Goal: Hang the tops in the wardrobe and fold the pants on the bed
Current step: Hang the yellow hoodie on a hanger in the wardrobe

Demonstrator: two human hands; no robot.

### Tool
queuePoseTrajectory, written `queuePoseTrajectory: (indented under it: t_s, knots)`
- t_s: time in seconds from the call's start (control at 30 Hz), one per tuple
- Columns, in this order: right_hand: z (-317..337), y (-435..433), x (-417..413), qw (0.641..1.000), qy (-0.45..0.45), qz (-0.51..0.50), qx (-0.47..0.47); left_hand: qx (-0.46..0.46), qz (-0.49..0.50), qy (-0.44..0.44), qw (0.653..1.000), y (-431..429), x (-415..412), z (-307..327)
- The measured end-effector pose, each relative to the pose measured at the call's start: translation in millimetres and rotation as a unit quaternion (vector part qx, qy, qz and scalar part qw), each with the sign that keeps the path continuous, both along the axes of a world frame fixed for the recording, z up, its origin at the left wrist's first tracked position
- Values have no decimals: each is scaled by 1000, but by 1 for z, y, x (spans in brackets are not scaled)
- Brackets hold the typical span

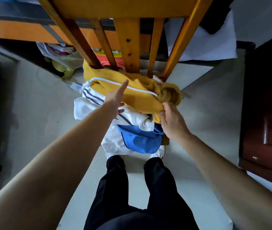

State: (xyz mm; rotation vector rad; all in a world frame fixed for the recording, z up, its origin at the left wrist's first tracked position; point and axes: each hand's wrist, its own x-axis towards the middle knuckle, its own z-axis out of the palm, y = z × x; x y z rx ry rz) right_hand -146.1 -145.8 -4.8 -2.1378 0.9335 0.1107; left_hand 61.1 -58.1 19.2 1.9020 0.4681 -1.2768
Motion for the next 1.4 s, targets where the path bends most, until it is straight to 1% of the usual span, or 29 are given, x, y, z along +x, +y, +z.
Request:
queuePoseTrajectory:
  t_s: [0.07,0.13,0.23,0.27,0.37,0.4,0.43,0.5,0.53,0.57,0.6,0.63,0.67,0.7,0.73,0.77,0.8,0.83,0.87,0.9,0.93,0.97,1.0,1.03,1.1,1.13,1.23,1.33,1.4]
  knots:
    - [15,16,-4,999,-26,23,-12,3,3,-13,1000,-9,-2,3]
    - [28,30,-9,998,-56,29,-10,-7,44,-26,999,-14,0,20]
    - [50,42,-5,998,-62,-18,2,-84,174,-17,981,-15,15,72]
    - [59,45,1,998,-63,-30,1,-119,194,-10,974,-12,18,94]
    - [92,50,23,996,-89,-18,-8,-178,198,-10,964,7,21,163]
    - [102,50,30,996,-81,5,-19,-198,198,-13,960,13,24,189]
    - [110,48,38,997,-51,32,-40,-215,193,-17,957,19,28,216]
    - [125,43,47,994,78,51,-48,-259,168,-16,951,29,38,272]
    - [133,41,50,990,135,31,-40,-291,155,-18,944,34,44,299]
    - [142,38,53,987,160,-7,-28,-327,142,-20,934,39,49,325]
    - [154,37,59,986,154,-64,-9,-360,129,-28,923,45,54,349]
    - [168,35,66,985,115,-130,17,-386,116,-39,914,52,59,368]
    - [183,34,78,975,52,-205,69,-405,103,-50,907,60,62,384]
    - [198,35,91,947,-29,-279,153,-420,88,-64,901,69,64,395]
    - [217,38,103,900,-111,-335,255,-427,77,-76,898,78,67,399]
    - [235,40,113,846,-190,-362,341,-423,68,-88,899,87,69,399]
    - [253,40,120,800,-262,-365,397,-408,59,-100,905,96,70,394]
    - [270,40,126,762,-329,-347,437,-381,54,-115,916,104,70,384]
    - [285,38,129,728,-381,-338,460,-341,54,-131,929,113,70,369]
    - [297,34,130,697,-415,-349,470,-282,57,-157,945,121,70,349]
    - [305,29,130,675,-435,-381,457,-208,48,-195,957,130,69,327]
    - [310,24,129,664,-446,-415,433,-132,16,-230,964,140,67,303]
    - [314,19,126,655,-452,-436,420,-71,-35,-249,965,151,63,280]
    - [316,17,123,647,-460,-439,420,-28,-97,-246,964,163,59,259]
    - [322,21,117,649,-463,-423,430,13,-197,-214,957,184,51,224]
    - [324,27,112,657,-454,-414,438,18,-229,-207,951,191,48,212]
    - [319,49,100,698,-411,-399,431,10,-269,-253,929,188,43,203]
    - [319,65,92,706,-409,-372,442,-44,-256,-286,922,168,42,211]
    - [327,71,87,722,-411,-337,443,-97,-240,-296,919,151,40,216]
